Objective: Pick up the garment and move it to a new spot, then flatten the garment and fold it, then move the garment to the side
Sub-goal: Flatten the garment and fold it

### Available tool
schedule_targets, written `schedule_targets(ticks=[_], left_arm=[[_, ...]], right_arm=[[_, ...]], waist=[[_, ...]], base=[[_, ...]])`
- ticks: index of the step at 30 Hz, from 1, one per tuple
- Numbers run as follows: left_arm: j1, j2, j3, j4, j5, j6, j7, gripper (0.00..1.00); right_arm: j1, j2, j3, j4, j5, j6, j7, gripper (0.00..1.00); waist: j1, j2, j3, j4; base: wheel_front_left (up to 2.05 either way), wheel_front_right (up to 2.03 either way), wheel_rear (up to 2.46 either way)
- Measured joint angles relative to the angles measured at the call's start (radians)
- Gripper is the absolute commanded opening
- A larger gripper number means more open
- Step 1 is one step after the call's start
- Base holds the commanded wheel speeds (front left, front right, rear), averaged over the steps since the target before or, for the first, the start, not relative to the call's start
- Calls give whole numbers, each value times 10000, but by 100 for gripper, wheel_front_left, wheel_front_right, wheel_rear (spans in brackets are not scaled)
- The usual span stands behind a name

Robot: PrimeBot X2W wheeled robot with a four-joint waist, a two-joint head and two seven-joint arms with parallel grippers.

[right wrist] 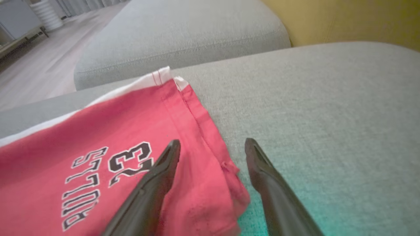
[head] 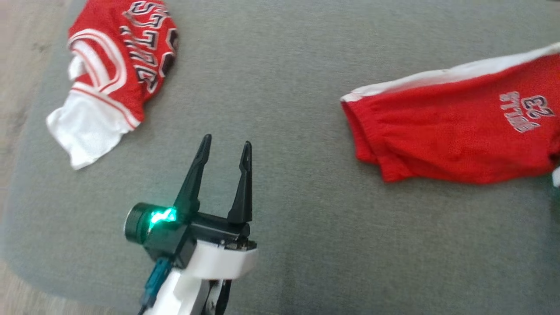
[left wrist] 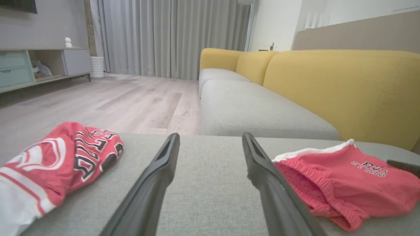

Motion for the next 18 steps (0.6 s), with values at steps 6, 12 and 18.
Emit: schedule_targets(ticks=[6,12,18], left_arm=[[548,-142,382,-677,376,-71,0,100],[640,-173,717,-725,439,-142,0,100],[628,-180,890,-757,476,-238,0,100]], right_arm=[[-171,-257,-33,700,573,0,543,0],[-281,-173,368,623,1149,2,278,0],[-231,-219,631,621,1260,0,-128,0]], waist=[[0,0,-1,455],[1,0,-36,100],[1,0,-122,-687]], base=[[0,0,0],[0,0,0],[0,0,0]])
